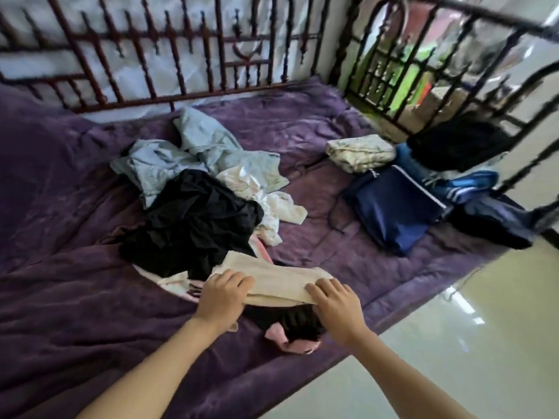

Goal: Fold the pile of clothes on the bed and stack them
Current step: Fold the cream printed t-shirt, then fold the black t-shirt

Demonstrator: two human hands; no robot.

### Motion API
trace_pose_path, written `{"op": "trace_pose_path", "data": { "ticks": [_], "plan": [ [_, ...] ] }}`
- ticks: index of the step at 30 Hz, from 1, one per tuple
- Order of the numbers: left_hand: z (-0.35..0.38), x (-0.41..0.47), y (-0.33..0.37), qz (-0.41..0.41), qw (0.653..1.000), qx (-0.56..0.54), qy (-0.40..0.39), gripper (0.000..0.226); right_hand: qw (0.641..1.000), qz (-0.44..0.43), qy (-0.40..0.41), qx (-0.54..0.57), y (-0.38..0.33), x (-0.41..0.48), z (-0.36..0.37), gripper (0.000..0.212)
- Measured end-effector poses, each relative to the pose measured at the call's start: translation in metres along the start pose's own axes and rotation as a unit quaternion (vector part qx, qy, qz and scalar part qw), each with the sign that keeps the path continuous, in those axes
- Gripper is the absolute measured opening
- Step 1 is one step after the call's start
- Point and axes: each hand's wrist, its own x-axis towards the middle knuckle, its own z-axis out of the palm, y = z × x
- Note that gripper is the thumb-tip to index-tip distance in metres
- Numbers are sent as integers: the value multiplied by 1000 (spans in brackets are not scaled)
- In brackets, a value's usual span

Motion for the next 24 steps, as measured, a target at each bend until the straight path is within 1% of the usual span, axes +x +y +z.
{"op": "trace_pose_path", "data": {
  "ticks": [2,6,9,10,14,16,17,18,19,20,22,24],
  "plan": [
    [17,40,50,36,999,-7,3,30,999,29,31,-9,55,-25,-16,24],
    [48,106,133,91,996,-24,8,27,995,69,57,-48,149,-68,-42,24],
    [58,142,173,115,993,-24,5,26,992,80,74,-65,197,-80,-59,25],
    [62,153,180,122,992,-21,16,26,991,80,76,-72,211,-78,-62,25],
    [70,201,186,101,994,-14,37,28,990,76,84,-82,255,-44,-66,23],
    [77,217,180,78,996,-18,30,19,992,53,83,-73,273,-20,-59,24],
    [83,224,175,64,998,-21,13,29,994,38,78,-65,283,-6,-54,24],
    [93,231,169,54,998,-23,0,44,996,20,67,-61,292,8,-48,25],
    [102,238,164,32,999,-29,-12,54,997,0,57,-60,303,21,-40,25],
    [112,245,159,21,999,-35,-14,58,997,-16,42,-59,313,34,-31,26],
    [128,264,151,3,999,-33,-26,54,998,-24,9,-55,332,57,-17,30],
    [140,280,146,1,999,-26,-40,31,997,-39,-18,-57,349,75,-3,29]
  ]
}}
